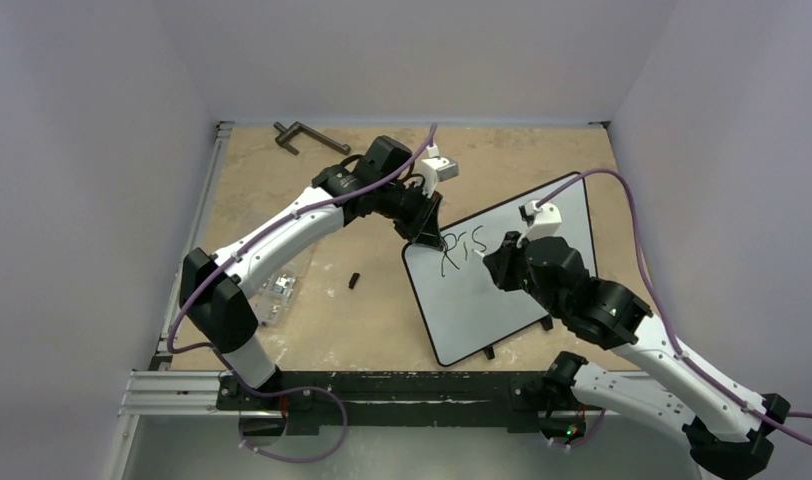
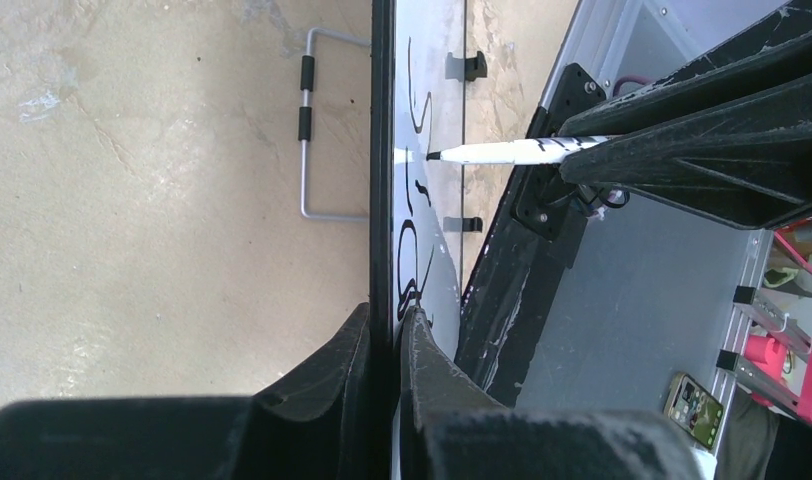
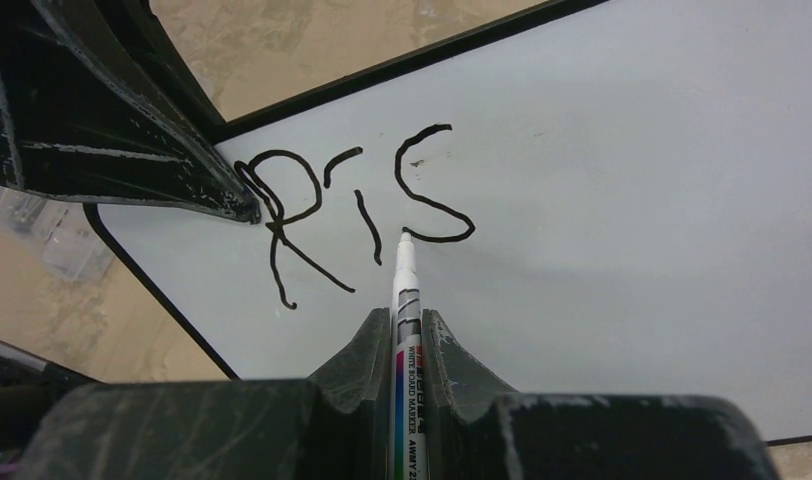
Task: Write a sentence on the whiteboard
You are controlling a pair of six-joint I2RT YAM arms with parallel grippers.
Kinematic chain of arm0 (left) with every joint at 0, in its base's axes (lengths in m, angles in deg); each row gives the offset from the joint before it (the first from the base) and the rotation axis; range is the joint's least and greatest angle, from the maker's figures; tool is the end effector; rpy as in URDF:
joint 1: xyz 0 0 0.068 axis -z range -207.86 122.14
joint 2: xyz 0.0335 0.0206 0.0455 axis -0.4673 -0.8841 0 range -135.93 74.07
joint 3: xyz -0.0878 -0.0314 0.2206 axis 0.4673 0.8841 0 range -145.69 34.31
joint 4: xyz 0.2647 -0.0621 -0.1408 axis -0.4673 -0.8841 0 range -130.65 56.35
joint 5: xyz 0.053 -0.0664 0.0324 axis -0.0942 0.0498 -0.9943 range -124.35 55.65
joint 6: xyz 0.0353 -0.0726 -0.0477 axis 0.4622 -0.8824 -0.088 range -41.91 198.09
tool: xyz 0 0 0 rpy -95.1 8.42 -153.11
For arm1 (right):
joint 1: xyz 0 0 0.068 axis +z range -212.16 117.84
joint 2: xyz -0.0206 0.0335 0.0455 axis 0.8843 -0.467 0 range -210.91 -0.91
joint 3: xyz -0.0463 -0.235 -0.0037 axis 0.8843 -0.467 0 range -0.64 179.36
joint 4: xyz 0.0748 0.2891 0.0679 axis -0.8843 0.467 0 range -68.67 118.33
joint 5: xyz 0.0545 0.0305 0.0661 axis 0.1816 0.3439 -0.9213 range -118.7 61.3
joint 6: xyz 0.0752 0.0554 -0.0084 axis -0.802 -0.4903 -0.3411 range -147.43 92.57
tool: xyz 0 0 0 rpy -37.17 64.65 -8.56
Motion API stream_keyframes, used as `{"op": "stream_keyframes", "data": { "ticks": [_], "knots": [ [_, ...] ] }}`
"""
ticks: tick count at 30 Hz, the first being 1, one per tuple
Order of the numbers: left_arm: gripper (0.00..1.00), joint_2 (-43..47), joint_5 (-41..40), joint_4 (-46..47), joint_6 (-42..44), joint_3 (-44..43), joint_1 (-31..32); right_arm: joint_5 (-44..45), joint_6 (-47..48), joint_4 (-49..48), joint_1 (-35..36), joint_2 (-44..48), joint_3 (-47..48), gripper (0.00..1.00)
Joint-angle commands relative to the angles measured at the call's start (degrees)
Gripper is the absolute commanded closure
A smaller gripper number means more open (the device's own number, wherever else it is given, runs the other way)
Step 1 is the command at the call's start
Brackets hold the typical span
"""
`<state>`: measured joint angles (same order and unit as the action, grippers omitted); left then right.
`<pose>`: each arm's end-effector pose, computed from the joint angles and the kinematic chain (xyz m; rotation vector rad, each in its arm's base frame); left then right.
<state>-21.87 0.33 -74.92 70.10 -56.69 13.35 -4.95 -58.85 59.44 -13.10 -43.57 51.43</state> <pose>0.2989 -0.3257 0.2727 1.0010 2.2735 -1.1119 0.1979 0.1761 0.3033 -0.0616 2.0550 0.4535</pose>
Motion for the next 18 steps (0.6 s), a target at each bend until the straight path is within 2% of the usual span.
{"op": "stream_keyframes", "data": {
  "ticks": [1, 6, 11, 18],
  "knots": [
    [1.0, 2.86, -5.94, 3.22, 3.42, -0.14, -0.14, -0.98, 0.92, -3.07, -0.12, 2.4, 3.56, 1.0],
    [1.0, 3.19, -5.95, 3.22, 3.42, -0.18, -0.17, 2.36, 0.9, -4.17, -0.05, 5.02, 3.67, 1.0],
    [1.0, 3.61, -5.76, 3.29, 3.34, 0.03, -0.16, 8.56, 1.32, -4.37, -0.1, 4.25, 3.48, 1.0],
    [1.0, 3.9, -5.8, 3.18, 3.31, 0.09, -0.16, 11.83, 1.39, -2.38, -0.12, 3.54, 3.72, 1.0]
  ]
}}
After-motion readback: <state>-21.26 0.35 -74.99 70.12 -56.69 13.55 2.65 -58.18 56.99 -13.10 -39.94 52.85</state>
